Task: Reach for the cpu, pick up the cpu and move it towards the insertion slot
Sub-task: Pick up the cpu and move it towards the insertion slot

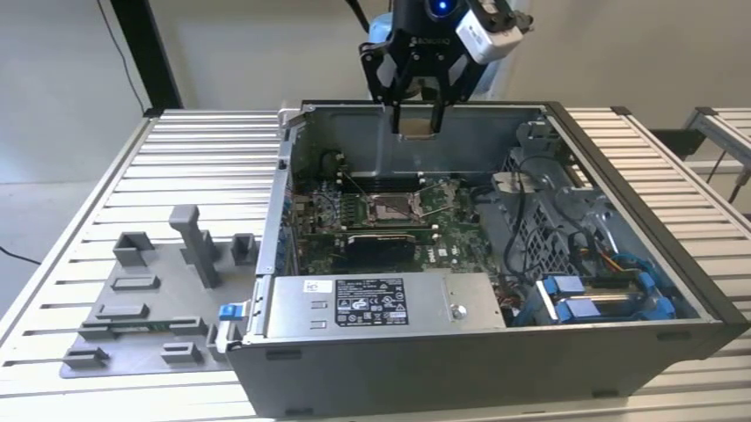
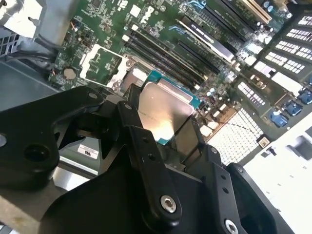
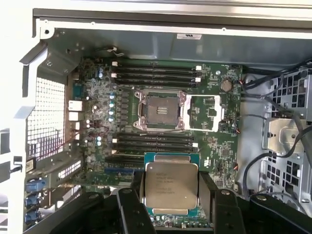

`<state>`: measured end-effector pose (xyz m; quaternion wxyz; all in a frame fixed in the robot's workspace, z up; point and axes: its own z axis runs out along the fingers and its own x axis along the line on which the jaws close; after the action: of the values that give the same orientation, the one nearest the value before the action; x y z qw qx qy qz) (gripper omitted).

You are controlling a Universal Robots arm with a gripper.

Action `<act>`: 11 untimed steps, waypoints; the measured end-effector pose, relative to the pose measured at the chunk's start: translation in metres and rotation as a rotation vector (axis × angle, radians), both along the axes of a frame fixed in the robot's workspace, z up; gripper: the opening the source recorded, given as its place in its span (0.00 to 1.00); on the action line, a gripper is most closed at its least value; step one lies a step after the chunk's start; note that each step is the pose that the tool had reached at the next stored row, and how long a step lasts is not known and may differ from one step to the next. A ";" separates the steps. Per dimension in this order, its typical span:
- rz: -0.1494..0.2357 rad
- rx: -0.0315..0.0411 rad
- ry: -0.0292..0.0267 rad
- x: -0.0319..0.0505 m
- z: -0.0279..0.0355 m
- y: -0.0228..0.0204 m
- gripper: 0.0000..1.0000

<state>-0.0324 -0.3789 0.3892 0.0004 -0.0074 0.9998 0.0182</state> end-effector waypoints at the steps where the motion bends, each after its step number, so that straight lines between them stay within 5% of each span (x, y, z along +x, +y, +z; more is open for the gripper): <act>1: -0.008 0.0002 -0.0001 0.0001 -0.0003 0.0002 0.00; 4: -0.037 -0.0002 0.0001 0.0000 -0.0004 0.0006 0.00; 11: -0.040 0.0000 0.0000 0.0000 -0.0005 0.0008 0.00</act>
<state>-0.0324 -0.3781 0.3887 0.0008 0.0125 0.9998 0.0182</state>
